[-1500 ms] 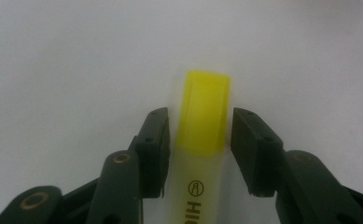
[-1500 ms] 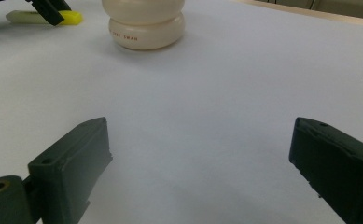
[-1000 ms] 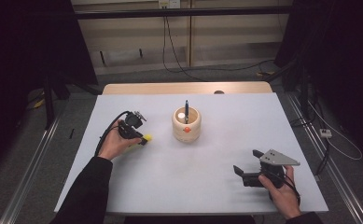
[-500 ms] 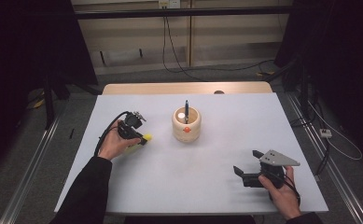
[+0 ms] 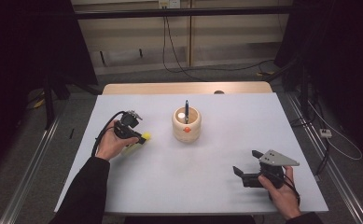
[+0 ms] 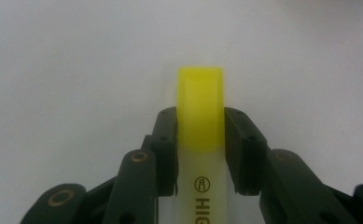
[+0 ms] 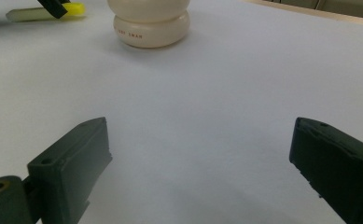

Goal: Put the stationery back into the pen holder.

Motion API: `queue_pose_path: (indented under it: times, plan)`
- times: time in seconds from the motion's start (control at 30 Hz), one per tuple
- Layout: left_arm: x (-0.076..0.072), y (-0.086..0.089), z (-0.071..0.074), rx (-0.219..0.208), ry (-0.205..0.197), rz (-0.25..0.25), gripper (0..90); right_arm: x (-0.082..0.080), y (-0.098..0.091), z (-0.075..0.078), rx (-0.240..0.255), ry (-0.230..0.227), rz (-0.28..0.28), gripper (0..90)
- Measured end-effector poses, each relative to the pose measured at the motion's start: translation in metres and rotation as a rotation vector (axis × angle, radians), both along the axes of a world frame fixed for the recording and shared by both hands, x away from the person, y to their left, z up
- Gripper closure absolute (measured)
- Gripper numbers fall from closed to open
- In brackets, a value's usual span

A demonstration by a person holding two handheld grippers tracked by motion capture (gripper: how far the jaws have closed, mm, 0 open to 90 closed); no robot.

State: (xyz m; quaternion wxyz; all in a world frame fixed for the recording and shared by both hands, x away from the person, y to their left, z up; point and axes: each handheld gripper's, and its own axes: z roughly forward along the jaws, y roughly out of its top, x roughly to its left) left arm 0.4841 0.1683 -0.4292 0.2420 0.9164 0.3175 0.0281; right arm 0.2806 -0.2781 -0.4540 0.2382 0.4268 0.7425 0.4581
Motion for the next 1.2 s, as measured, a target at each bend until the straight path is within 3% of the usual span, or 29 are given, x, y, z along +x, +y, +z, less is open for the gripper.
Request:
queue_pose_path:
  times: [0.17,0.53,0.63,0.8,0.9,1.2]
  plan:
    - [-0.002,0.001,0.005,-0.040,-0.005,0.001,67.3,0.000,0.000,0.000,0.001,0.002,-0.002,5.1]
    - [-0.005,0.006,0.017,-0.112,-0.068,0.008,67.3,0.001,-0.001,-0.001,0.004,0.003,-0.007,5.0]
    - [-0.007,0.006,0.019,-0.151,-0.083,0.025,67.3,0.001,-0.001,-0.001,0.008,0.004,-0.006,5.0]
    - [-0.008,0.010,0.025,-0.202,-0.120,0.033,67.3,0.002,-0.002,-0.002,0.011,0.005,-0.003,5.0]
    - [-0.011,0.009,0.027,-0.208,-0.157,0.047,67.3,0.001,-0.004,-0.001,0.014,0.002,-0.008,5.0]
    - [-0.014,0.018,0.032,-0.278,-0.190,0.063,67.3,0.001,-0.003,-0.002,0.013,0.003,-0.010,4.9]
